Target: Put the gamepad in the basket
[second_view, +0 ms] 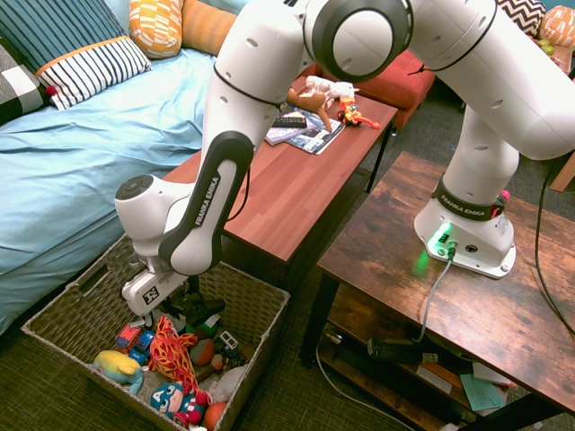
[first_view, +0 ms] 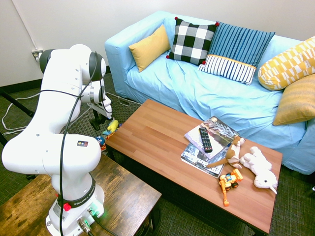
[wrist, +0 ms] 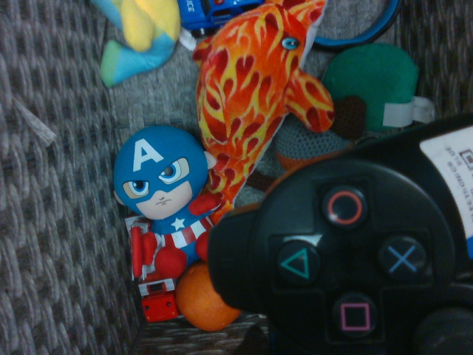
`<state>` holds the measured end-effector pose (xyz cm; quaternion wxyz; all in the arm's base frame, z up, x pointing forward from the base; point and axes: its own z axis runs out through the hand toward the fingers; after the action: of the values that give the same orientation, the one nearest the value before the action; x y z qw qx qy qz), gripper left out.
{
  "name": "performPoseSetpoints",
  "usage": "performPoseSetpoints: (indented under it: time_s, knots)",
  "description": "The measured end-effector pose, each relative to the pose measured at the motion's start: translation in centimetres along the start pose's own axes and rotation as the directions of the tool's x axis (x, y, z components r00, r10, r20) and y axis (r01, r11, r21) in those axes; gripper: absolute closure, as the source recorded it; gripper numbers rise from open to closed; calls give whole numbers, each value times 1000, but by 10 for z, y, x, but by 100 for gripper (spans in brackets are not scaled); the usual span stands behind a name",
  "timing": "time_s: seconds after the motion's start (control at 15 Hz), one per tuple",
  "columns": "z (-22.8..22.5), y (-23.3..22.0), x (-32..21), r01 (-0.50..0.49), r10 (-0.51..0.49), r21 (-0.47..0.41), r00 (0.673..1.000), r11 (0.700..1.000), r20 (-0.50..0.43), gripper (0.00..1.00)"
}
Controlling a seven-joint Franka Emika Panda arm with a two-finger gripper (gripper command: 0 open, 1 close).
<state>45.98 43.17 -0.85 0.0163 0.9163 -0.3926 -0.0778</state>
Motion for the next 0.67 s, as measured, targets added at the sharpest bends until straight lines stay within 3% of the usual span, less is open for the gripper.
performPoseSetpoints:
  time_s: [0.13,0.2,0.67]
  knots:
    - [5,-7,-5,9,-9,-4,1000,1000,4,100]
    - [4,-10,-6,12,-12,-7,1000,1000,4,0]
    - [3,-18,-8,56,-55,-36,998,998,8,0]
